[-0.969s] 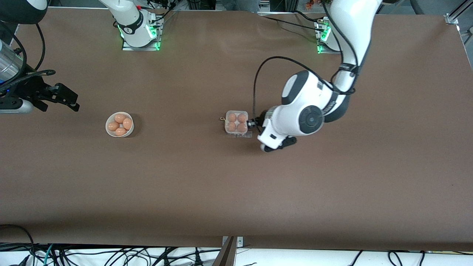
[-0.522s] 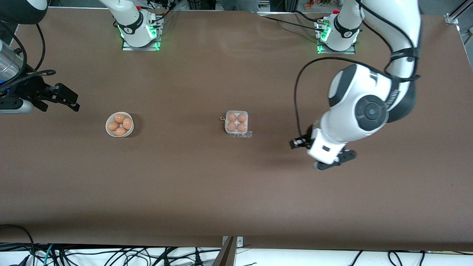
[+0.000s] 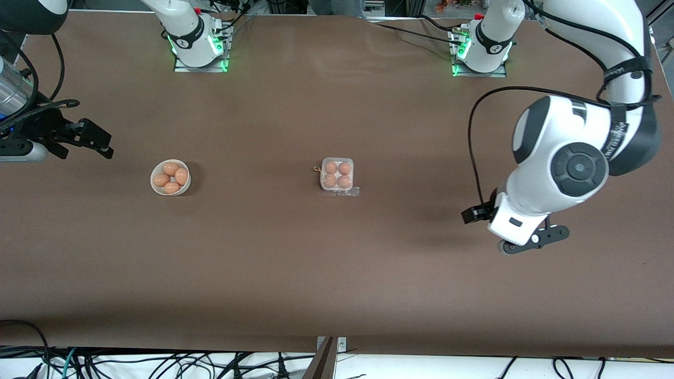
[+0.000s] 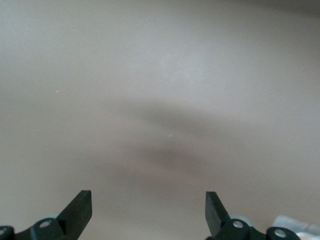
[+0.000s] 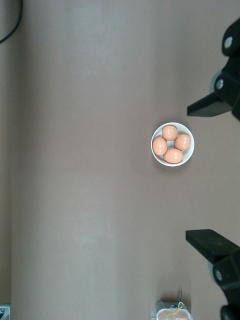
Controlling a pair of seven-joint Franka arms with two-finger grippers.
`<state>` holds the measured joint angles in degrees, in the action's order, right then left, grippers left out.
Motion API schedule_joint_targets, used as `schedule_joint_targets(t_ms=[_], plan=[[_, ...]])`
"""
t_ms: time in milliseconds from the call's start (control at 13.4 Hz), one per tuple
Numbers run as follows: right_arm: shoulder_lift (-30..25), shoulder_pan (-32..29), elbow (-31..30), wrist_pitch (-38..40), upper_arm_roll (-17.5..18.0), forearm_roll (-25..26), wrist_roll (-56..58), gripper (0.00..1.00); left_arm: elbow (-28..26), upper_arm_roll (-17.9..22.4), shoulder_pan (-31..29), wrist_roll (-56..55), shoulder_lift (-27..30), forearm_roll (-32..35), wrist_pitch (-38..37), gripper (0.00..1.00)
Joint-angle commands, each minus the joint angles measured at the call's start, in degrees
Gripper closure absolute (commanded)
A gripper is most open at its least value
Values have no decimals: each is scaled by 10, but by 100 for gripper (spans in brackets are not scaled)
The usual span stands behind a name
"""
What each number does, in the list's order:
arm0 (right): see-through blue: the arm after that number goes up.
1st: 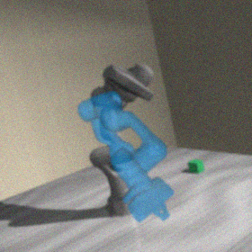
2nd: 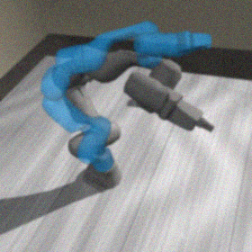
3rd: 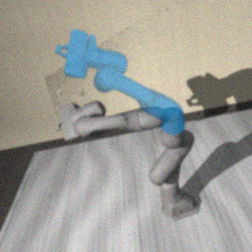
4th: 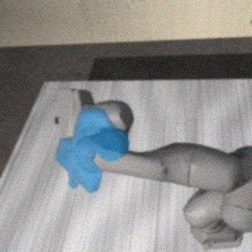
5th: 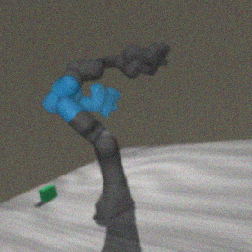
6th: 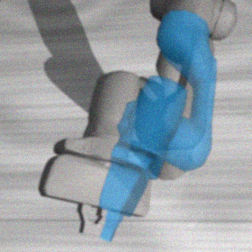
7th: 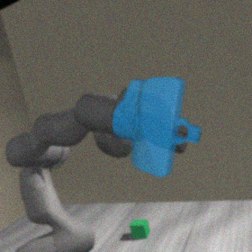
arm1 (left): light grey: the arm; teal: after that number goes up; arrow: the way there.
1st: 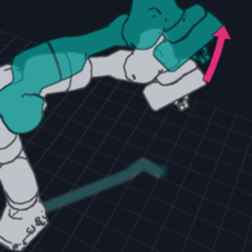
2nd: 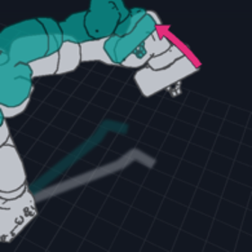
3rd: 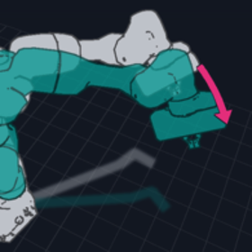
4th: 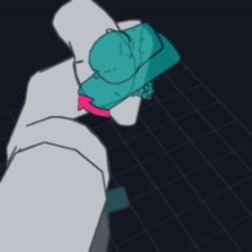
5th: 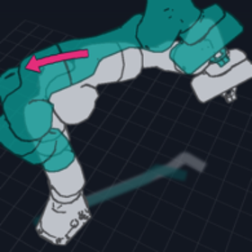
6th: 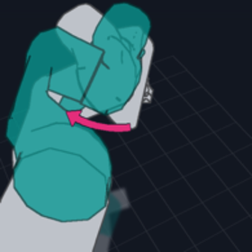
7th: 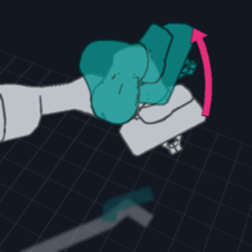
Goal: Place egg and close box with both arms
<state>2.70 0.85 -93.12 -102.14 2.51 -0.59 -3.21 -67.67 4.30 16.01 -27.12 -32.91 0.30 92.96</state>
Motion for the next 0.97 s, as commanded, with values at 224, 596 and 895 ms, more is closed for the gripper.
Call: schedule_joint_targets(t_ms=[224, 596, 895], plan=[[-4, -8, -6, -2, 7, 7, 9, 0, 5, -9, -89, 164, 55, 57, -30, 0], [-5, -8, -6, -1, 7, 7, 9, 0, -41, -10, -131, 223, 108, 52, -24, 0], [-5, -8, -7, -1, 7, 7, 9, 0, -93, -10, -149, 223, 156, 18, -23, 0]])
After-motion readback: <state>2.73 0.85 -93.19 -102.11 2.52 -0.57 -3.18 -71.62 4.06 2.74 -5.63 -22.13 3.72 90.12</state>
